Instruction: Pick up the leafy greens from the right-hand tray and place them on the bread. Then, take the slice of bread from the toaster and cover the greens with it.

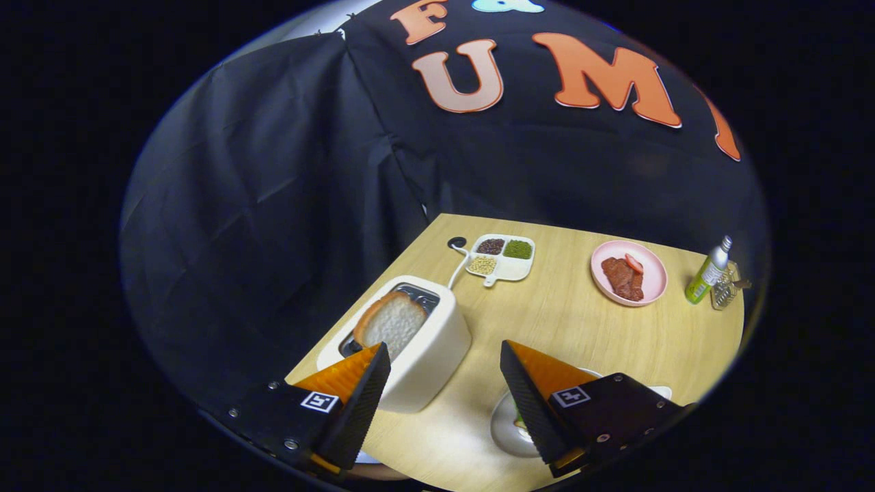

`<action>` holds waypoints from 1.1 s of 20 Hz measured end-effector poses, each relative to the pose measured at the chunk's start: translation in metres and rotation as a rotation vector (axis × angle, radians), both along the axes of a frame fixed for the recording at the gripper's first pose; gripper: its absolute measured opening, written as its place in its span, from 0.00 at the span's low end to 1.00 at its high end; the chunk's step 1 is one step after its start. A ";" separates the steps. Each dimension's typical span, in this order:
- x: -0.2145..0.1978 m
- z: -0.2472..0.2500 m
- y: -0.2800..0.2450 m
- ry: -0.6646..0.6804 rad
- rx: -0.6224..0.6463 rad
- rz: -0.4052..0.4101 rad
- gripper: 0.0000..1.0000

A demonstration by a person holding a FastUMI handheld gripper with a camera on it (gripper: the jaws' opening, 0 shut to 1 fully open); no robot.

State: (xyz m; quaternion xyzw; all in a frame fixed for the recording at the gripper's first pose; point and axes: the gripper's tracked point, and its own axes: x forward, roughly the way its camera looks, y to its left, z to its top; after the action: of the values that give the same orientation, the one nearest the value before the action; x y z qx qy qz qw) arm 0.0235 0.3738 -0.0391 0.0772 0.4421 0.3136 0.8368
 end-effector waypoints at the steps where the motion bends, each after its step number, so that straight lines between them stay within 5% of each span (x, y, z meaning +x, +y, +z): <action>1: -0.003 -0.002 0.008 0.024 -0.021 0.021 0.97; 7: 0.003 -0.004 0.066 0.089 -0.047 0.084 0.96; 14: 0.014 -0.042 0.089 0.226 -0.084 0.027 0.85; 19: 0.006 -0.063 0.089 0.313 -0.080 -0.002 0.44; 22: 0.011 -0.062 0.085 0.321 -0.053 -0.025 0.30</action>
State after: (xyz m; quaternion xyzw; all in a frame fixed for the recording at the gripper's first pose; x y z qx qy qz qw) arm 0.0343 0.4590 -0.1009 0.1099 0.5771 0.2751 0.7611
